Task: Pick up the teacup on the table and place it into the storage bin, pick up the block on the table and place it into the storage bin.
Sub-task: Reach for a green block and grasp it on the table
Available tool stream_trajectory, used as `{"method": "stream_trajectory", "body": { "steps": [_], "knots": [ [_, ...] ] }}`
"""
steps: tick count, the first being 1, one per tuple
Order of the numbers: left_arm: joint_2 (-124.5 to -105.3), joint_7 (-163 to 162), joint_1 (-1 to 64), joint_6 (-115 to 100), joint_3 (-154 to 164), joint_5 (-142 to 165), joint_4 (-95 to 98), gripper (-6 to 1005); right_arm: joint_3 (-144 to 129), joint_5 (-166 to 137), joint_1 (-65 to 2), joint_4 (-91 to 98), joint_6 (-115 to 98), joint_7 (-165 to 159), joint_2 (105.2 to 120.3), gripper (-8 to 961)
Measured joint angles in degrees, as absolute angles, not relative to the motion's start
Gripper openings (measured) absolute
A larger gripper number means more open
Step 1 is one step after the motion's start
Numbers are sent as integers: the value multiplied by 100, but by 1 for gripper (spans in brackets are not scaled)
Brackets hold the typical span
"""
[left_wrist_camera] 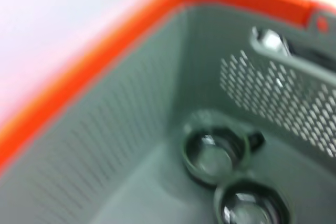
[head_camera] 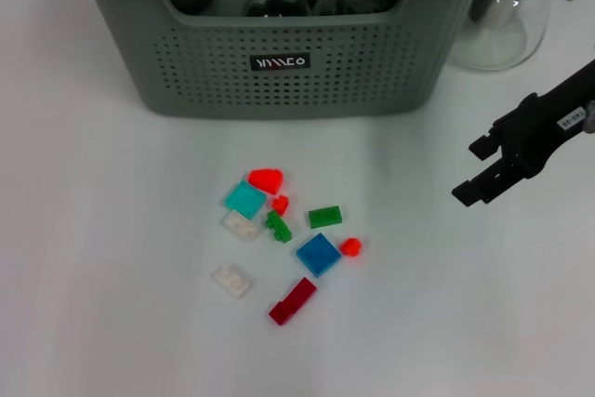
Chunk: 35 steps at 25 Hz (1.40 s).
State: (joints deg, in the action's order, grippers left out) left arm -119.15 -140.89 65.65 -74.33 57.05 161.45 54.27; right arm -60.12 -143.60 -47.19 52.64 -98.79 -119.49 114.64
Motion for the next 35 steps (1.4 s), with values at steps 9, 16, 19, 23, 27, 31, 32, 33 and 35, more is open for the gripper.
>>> {"method": "stream_trajectory", "body": {
  "steps": [9,16,19,23,27,31,32,33,35],
  "knots": [
    [-11781,-13718,5653,-8421,4593,13640,7221,794,-5912,-14320,-4738,5283,-9882,-11940,11332,882],
    [-11812,-12492,4311,-9571,4582,11224,7237,837,-5691,-14316,-4795,5283,-9923,-11814,11303,882],
    [-11974,-12046,3873,-9920,4582,11058,7250,837,-5662,-14312,-4809,5282,-9923,-11782,11317,882],
    [-12136,-11281,3312,-10469,4581,11021,7125,838,-5648,-14292,-4844,5258,-9911,-11708,11368,883],
    [-12212,-10361,2872,-10873,4586,11062,6739,836,-5674,-14231,-4900,5211,-9889,-11579,11499,883],
    [-12261,-9339,2455,-10995,4557,11134,6226,834,-5706,-14238,-5024,5212,-9807,-11350,11760,883],
    [-12293,-9104,2360,-10978,4542,11170,6140,834,-5714,-14240,-5059,5211,-9765,-11282,11844,884],
    [-12316,-8956,2295,-10966,4529,11199,6099,833,-5740,-14246,-5094,5210,-9683,-11206,11911,884],
    [-12392,-8504,2086,-10906,4506,11310,6033,832,-5887,-14225,-5186,5122,-9512,-11098,12014,884]
  ]
}}
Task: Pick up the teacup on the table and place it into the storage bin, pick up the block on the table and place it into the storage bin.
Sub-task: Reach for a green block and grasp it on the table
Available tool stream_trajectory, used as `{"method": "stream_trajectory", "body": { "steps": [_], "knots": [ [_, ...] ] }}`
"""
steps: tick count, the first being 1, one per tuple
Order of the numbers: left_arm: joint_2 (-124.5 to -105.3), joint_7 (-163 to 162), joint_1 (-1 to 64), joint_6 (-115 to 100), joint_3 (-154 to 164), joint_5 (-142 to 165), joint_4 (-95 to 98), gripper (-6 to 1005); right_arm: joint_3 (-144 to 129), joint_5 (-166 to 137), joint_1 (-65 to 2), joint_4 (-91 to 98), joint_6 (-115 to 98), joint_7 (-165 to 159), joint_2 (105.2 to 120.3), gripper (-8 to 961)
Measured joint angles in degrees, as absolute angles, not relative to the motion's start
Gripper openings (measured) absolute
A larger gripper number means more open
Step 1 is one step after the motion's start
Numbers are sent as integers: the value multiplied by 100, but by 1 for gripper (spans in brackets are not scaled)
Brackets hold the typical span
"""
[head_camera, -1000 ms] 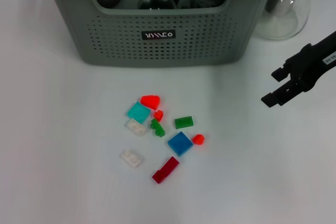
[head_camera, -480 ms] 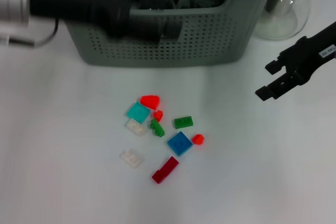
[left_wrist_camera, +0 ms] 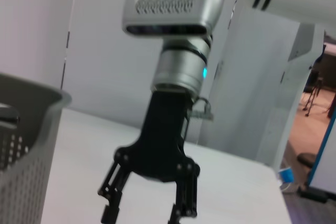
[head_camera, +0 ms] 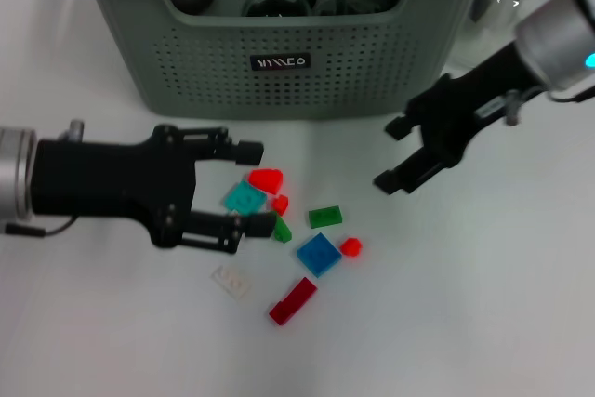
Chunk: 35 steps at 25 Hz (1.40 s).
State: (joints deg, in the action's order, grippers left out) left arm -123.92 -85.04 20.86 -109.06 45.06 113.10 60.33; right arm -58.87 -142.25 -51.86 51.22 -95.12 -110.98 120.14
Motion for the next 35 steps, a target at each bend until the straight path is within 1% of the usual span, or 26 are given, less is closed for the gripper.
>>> {"method": "stream_trajectory", "body": {
  "steps": [3,6,19,24,35],
  "knots": [
    [-12442,-8233,1879,-10847,4502,11419,6002,831,-6243,-14080,-5369,4830,-9252,-11077,12038,884],
    [-12446,-8197,1823,-10826,4472,11537,5871,831,-6526,-14010,-5527,4619,-9037,-11075,12043,883],
    [-12418,-7426,1920,-10268,4377,11776,4925,830,-7961,-13498,-5809,4291,-8069,-11240,12075,883],
    [-12418,-7345,1959,-10086,4392,11876,4882,829,-8231,-13489,-5920,4030,-7841,-11340,12089,883],
    [-12403,-7337,2067,-10068,4429,11969,4878,828,-8598,-13481,-5907,3937,-7626,-11452,12094,883]
  ]
}}
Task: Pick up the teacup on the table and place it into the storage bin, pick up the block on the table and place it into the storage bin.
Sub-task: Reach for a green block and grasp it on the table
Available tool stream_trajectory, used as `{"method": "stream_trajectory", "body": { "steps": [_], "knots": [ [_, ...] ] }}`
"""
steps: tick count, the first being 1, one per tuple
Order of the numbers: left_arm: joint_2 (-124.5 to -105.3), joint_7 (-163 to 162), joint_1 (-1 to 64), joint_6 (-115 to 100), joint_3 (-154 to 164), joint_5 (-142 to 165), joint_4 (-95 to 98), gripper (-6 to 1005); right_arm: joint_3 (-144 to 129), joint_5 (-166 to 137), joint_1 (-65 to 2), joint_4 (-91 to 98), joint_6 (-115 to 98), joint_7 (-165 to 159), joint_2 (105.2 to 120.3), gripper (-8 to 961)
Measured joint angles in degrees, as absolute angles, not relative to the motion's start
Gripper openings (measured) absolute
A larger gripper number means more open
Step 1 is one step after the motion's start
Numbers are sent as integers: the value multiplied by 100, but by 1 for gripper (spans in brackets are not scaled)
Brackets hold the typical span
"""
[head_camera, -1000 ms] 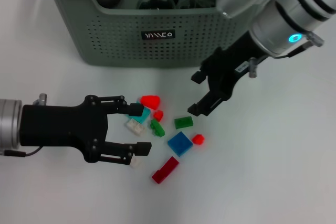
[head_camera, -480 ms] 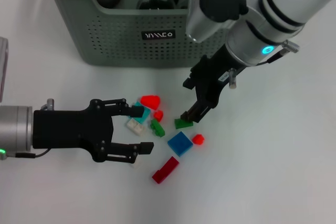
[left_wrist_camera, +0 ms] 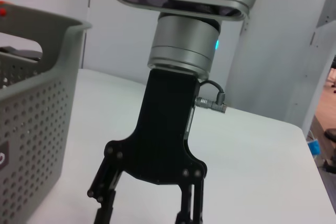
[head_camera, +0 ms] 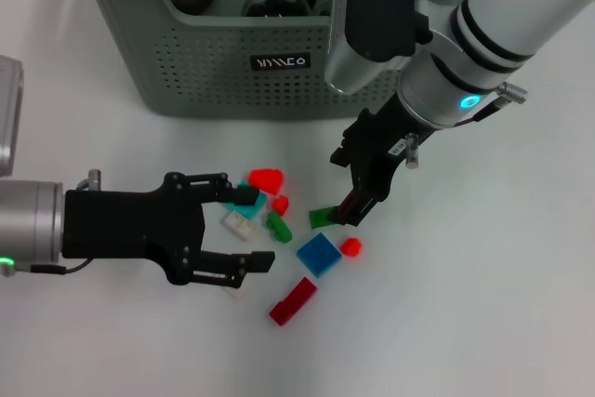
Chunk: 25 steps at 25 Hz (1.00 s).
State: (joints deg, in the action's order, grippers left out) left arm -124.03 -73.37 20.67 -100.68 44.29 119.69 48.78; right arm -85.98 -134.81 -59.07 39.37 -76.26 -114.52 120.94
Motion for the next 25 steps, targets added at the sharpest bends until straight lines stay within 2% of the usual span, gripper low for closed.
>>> {"method": "stream_trajectory", "body": {
  "steps": [25],
  "knots": [
    [-12383,-7369,2171,-9921,4386,12298,4906,828,-9285,-13253,-5969,3783,-7226,-11497,12116,883]
  ]
}}
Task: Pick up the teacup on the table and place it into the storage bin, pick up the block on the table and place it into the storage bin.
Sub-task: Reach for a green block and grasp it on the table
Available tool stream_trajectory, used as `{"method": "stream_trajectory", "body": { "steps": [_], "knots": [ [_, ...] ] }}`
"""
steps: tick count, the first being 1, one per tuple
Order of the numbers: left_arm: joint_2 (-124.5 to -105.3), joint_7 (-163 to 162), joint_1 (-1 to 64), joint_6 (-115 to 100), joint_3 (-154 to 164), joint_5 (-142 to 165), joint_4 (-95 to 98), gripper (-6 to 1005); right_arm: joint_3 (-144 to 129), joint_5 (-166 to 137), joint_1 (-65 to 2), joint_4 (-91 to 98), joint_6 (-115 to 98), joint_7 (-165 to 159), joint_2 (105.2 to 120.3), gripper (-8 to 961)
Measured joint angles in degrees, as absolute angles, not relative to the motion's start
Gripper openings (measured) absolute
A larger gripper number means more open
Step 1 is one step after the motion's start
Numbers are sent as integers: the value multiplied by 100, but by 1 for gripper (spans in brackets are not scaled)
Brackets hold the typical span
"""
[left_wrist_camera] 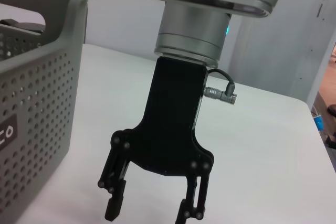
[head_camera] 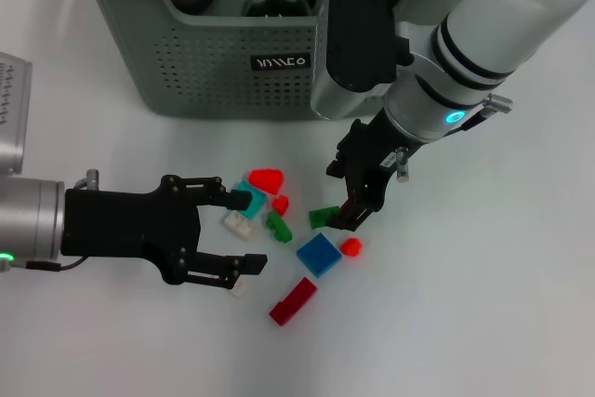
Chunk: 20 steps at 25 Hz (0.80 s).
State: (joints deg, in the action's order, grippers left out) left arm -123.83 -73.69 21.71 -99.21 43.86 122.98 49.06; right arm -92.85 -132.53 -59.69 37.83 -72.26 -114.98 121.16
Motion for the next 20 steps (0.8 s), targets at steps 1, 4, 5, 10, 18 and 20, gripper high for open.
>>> {"method": "stream_trajectory", "body": {
  "steps": [1,4,5,10,18,20],
  "knots": [
    [-12383,-7369,2171,-9917,4386,12295,4901,828,-9287,-13251,-5969,3781,-7223,-11497,12118,883],
    [-12384,-7370,2171,-9877,4386,12293,4894,828,-9367,-13183,-5968,3778,-7194,-11497,12126,810],
    [-12384,-7371,2171,-9867,4386,12291,4892,828,-9432,-13129,-5967,3778,-7170,-11497,12127,773],
    [-12390,-7372,2171,-9860,4386,12271,4886,828,-9744,-12959,-5954,3778,-7019,-11526,12131,647],
    [-12401,-7374,2149,-9860,4380,12270,4886,828,-9968,-12946,-5933,3779,-6855,-11653,12138,590],
    [-12402,-7374,2145,-9860,4379,12269,4886,828,-9969,-12946,-5926,3779,-6851,-11654,12138,590]
  ]
}}
